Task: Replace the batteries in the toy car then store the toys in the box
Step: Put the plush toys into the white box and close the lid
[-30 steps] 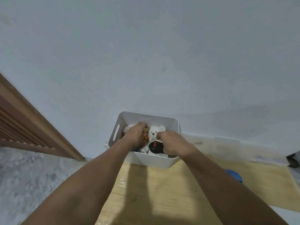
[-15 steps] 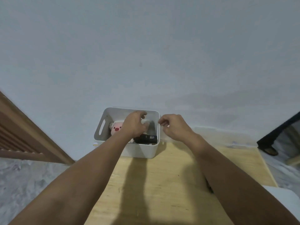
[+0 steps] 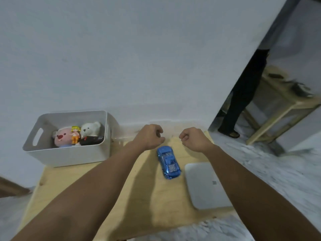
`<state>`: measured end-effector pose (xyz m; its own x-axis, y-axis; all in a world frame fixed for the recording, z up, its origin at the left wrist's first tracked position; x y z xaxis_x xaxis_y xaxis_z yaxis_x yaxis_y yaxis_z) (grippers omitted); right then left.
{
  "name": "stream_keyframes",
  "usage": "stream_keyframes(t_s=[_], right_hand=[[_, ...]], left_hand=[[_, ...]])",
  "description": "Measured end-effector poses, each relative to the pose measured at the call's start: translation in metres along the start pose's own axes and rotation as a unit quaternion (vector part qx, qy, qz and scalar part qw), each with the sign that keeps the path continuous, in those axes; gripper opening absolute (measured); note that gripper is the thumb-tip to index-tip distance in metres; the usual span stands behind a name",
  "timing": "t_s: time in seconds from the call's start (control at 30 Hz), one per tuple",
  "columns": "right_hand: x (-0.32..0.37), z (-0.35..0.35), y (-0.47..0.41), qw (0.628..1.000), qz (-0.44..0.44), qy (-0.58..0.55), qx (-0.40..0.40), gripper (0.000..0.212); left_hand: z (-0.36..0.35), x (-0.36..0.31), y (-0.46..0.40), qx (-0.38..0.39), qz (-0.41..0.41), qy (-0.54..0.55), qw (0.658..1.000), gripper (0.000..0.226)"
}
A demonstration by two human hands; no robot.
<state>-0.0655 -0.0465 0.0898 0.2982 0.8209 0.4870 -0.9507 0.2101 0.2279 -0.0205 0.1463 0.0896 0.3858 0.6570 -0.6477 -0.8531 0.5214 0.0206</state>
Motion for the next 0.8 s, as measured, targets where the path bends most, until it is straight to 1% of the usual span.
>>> stream_keyframes(t_s=[0.07,0.13,0.2,0.27,0.37,0.43,0.57,0.6,0.67,0.7,0.8], right_hand=[[-0.038,0.010,0.007,1.000,-0.023,-0.002,0.003,0.024],[-0.074,0.017,0.014,0.998,-0.054,0.006,0.012,0.024],[-0.109,0.022,0.021,0.996,-0.087,0.016,0.025,0.023],[-0.140,0.025,0.029,0.992,-0.116,0.026,0.034,0.025],[-0.179,0.026,0.042,0.985,-0.142,0.072,0.059,0.033],[-0.202,0.025,0.051,0.980,-0.163,0.094,0.063,0.037],[-0.243,0.018,0.066,0.966,-0.242,0.056,0.072,0.050],[-0.250,0.015,0.069,0.963,-0.252,0.043,0.081,0.047],[-0.259,0.009,0.074,0.960,-0.262,0.014,0.093,0.026],[-0.263,0.007,0.076,0.959,-0.267,0.004,0.094,0.021],[-0.268,0.007,0.078,0.957,-0.280,-0.007,0.074,0.019]], left_hand=[[-0.029,-0.022,-0.004,0.045,0.006,-0.005,0.999,0.034],[-0.061,-0.039,-0.004,0.109,0.016,-0.023,0.994,0.036],[-0.091,-0.052,-0.001,0.173,0.040,-0.042,0.983,0.033],[-0.119,-0.062,0.006,0.222,0.082,-0.045,0.971,0.036],[-0.151,-0.074,0.018,0.259,0.156,-0.021,0.953,0.032],[-0.168,-0.079,0.025,0.257,0.200,0.000,0.945,0.035],[-0.193,-0.087,0.037,0.218,0.238,0.003,0.947,0.051],[-0.199,-0.088,0.038,0.203,0.244,0.005,0.948,0.051],[-0.207,-0.092,0.041,0.166,0.253,0.015,0.953,0.045],[-0.210,-0.094,0.041,0.149,0.260,0.032,0.954,0.042],[-0.215,-0.101,0.041,0.112,0.290,0.107,0.944,0.036]])
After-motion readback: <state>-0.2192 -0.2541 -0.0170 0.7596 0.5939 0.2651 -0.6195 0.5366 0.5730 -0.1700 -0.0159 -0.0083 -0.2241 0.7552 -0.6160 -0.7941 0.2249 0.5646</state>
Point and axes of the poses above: each hand's wrist, its own y-axis away from the middle knuckle, its own z-axis out of the back of the hand, x = y × z, the point moved 3 cm from there along -y, towards the middle knuckle, and after that the axes turned 6 degrees about -z, right-handed, at the moved point
